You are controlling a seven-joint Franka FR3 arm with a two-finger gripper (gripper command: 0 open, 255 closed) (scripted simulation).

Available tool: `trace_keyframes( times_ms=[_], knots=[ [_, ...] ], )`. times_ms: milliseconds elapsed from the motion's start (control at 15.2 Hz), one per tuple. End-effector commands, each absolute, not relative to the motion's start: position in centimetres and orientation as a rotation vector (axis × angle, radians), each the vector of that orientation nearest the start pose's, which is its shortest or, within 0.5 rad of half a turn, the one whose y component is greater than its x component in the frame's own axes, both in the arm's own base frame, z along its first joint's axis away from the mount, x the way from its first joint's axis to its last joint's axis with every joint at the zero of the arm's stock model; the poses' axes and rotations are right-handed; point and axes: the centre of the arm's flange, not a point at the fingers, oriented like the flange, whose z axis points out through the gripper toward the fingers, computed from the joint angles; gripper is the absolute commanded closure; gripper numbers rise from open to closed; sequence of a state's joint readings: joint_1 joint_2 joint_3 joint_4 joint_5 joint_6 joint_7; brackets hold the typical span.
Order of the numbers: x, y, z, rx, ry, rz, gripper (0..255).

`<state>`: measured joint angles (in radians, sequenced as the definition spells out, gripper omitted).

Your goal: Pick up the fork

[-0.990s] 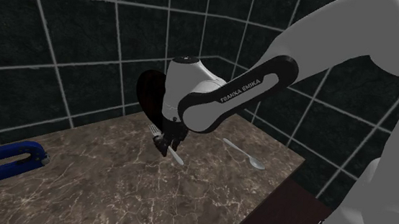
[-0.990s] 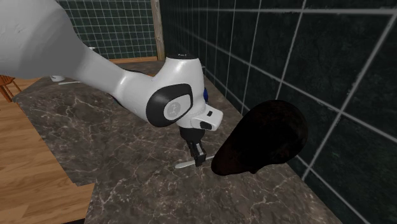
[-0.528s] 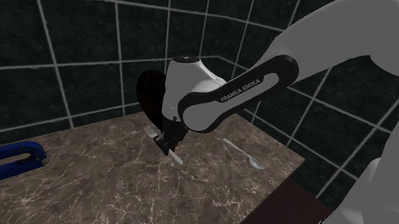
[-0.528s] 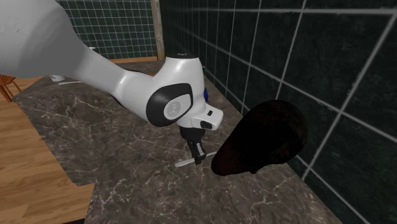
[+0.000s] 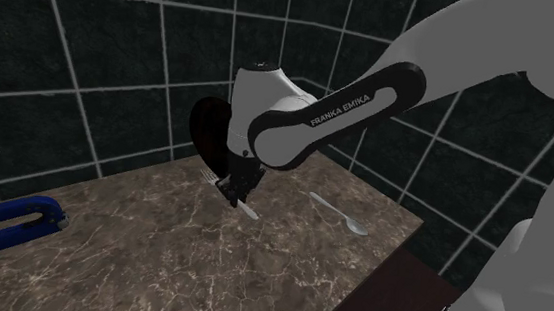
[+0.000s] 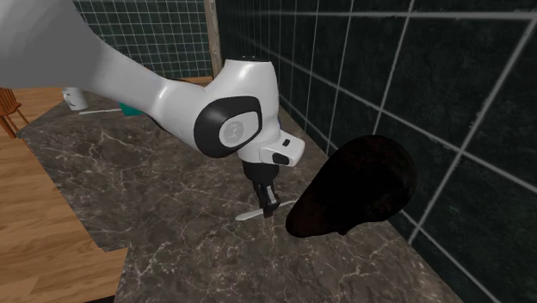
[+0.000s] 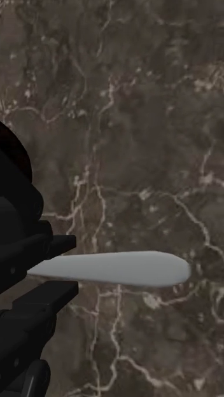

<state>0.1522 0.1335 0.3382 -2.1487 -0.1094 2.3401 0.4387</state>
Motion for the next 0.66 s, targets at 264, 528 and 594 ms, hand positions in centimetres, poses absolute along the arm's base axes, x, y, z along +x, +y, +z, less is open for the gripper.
trace_keyframes(
  times_ms=[264,528,594],
  knots=[
    [49.7,26.0,38.1,-3.137,-0.19,-0.119,255],
    [49.7,26.0,39.8,-3.137,-0.19,-0.119,255],
    [49.7,26.0,39.8,-3.137,-0.19,-0.119,255]
  ],
)
